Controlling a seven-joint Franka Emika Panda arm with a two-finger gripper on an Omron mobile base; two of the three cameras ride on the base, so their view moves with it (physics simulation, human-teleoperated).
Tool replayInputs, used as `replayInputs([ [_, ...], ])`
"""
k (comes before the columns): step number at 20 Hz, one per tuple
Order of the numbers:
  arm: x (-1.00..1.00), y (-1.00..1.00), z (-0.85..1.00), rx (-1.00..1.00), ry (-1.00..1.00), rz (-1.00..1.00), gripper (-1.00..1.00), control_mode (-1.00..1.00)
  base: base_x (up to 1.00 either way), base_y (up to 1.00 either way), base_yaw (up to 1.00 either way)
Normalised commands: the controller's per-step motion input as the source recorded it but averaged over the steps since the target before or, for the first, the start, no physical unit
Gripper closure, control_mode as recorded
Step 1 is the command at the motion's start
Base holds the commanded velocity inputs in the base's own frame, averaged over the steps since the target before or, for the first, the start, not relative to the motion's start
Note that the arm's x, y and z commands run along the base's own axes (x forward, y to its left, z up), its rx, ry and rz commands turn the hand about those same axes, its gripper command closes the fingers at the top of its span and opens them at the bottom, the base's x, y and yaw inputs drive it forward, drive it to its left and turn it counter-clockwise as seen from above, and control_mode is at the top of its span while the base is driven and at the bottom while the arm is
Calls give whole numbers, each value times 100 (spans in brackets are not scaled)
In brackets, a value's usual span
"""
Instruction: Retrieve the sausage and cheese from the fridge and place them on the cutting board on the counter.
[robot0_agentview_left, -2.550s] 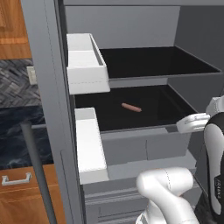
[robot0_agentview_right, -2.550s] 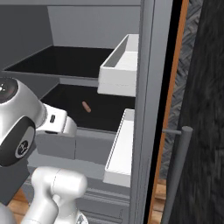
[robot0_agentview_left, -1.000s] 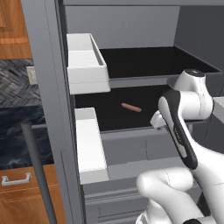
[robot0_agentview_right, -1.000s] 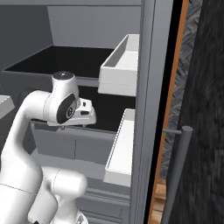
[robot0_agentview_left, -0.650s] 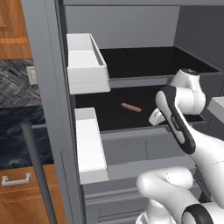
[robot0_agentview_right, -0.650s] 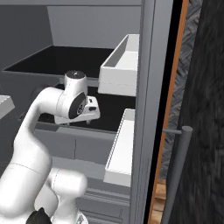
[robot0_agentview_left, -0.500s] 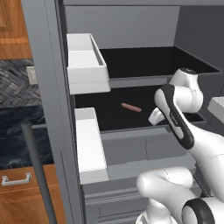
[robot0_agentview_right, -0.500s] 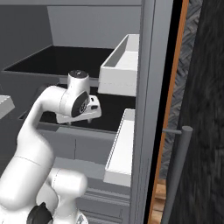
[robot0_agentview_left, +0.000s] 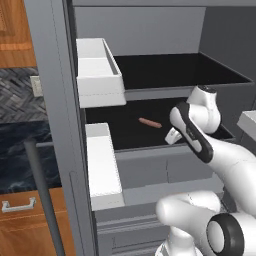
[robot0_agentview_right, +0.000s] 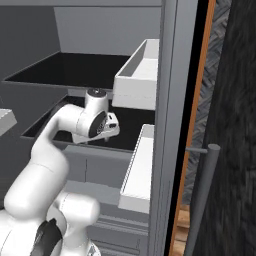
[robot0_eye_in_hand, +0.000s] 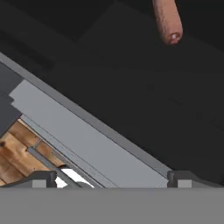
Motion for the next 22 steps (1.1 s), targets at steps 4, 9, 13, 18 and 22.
replayInputs([
  [4, 81, 0, -15, 0, 0, 0, -100, -100, 0, 0, 0],
  [9, 82, 0, -8, 0, 0, 0, -100, -100, 0, 0, 0],
  [13, 65, 0, -3, 0, 0, 0, -100, -100, 0, 0, 0],
  [18, 56, 0, 0, 0, 0, 0, -100, -100, 0, 0, 0],
  [22, 42, 0, 0, 0, 0, 5, -100, -100, 0, 0, 0],
])
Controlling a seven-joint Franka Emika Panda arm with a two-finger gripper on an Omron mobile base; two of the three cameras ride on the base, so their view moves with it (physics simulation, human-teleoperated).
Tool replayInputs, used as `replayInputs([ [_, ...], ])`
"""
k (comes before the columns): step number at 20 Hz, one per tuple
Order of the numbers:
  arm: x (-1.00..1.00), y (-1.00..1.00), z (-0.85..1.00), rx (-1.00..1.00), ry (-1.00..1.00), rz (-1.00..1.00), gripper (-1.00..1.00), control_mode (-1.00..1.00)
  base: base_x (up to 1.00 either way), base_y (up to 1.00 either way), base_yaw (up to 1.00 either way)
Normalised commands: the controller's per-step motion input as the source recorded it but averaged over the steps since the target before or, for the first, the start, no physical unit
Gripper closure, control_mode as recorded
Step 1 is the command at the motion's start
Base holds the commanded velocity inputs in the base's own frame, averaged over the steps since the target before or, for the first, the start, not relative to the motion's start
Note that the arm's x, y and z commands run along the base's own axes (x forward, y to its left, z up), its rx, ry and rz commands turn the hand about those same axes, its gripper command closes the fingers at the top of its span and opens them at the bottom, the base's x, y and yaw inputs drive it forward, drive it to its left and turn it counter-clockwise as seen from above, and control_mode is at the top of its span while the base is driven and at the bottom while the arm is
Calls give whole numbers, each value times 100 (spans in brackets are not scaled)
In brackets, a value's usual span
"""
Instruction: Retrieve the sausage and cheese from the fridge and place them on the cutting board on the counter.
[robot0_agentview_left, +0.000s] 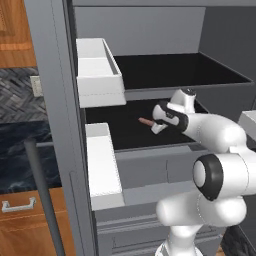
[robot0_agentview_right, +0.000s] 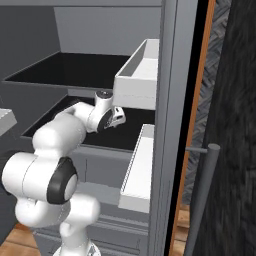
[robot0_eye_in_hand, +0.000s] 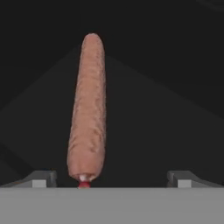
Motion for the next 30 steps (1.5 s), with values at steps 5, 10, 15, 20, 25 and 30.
replayInputs([
  [5, 36, 4, -6, 0, 0, 8, -100, -100, 0, 0, 0],
  [10, 25, 15, -19, 0, -1, 7, -100, -100, 0, 0, 0],
  [15, -34, 15, -18, 0, -14, 6, -100, -100, 0, 0, 0],
  [20, 9, 64, -4, 0, -7, 11, -100, -100, 0, 0, 0],
  [25, 8, 12, -28, 0, 2, 4, -100, -100, 0, 0, 0],
  [30, 10, -1, -40, 0, 2, 4, -100, -100, 0, 0, 0],
])
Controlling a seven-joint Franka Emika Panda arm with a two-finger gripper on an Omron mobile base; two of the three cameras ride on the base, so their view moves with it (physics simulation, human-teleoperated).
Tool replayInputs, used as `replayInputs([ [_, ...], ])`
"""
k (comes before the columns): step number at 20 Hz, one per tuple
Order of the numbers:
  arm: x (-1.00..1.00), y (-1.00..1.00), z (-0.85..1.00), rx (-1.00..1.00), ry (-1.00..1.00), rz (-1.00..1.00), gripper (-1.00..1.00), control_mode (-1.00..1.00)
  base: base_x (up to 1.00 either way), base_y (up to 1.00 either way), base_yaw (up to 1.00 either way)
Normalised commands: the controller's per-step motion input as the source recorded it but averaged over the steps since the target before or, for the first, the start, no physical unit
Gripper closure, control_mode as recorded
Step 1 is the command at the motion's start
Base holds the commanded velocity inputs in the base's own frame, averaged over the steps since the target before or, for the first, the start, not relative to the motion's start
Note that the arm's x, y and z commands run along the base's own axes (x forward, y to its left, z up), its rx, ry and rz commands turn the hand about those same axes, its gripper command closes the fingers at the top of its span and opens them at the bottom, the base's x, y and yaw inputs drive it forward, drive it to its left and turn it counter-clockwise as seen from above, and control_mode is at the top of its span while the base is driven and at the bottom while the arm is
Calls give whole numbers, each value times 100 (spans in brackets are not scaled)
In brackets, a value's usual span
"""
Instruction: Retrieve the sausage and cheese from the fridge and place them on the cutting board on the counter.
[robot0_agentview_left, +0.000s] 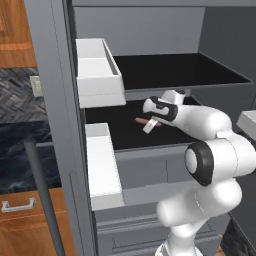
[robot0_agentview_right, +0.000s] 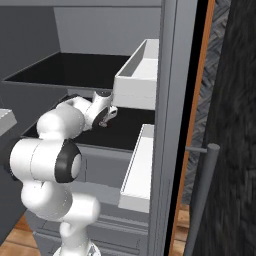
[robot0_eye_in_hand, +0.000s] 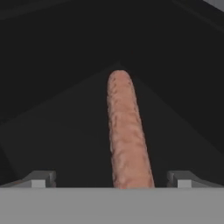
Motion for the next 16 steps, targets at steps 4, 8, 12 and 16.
replayInputs([
  [4, 4, 0, -30, -1, 1, 5, 100, -100, 0, 0, 0],
  [8, 0, 0, 0, 0, 0, 0, 100, -100, 0, 0, 0],
  [12, 0, 0, 0, 0, 0, 0, 100, -100, 0, 0, 0],
  [16, 0, -3, -20, 0, 0, 0, 100, -100, 0, 0, 0],
])
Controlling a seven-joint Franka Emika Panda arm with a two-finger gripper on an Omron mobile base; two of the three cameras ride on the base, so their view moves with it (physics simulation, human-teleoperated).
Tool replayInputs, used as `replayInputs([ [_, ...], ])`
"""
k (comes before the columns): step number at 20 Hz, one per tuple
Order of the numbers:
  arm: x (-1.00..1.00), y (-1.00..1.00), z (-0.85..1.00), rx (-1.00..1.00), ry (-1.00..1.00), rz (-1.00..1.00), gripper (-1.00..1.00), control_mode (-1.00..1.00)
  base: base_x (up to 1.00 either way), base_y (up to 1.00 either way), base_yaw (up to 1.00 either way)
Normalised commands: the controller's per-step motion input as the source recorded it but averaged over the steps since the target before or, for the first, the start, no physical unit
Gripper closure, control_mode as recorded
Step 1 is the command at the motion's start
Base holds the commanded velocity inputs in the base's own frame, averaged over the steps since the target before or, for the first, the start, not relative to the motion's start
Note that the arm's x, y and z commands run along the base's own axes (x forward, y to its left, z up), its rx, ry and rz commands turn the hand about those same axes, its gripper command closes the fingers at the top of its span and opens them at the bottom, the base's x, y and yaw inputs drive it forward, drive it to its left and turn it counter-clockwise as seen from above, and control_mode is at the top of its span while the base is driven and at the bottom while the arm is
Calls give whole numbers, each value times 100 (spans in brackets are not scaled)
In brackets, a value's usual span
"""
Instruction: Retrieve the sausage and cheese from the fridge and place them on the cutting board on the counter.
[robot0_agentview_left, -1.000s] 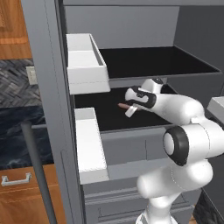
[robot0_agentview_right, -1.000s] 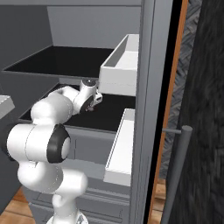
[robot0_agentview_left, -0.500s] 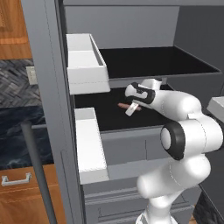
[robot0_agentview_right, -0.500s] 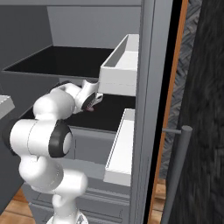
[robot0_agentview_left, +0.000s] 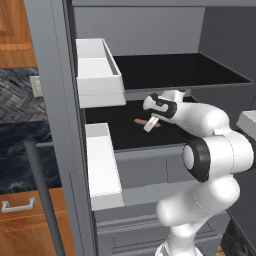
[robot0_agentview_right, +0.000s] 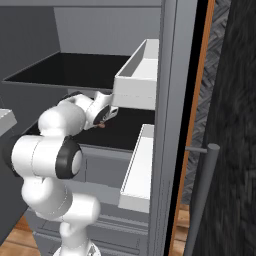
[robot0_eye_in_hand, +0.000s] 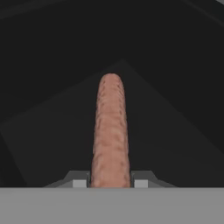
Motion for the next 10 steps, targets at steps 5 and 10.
replayInputs([
  [5, -69, -65, -24, 1, 0, -1, 100, -100, 0, 0, 0],
  [10, -94, -77, -3, 1, -3, -2, 100, -100, 0, 0, 0],
])
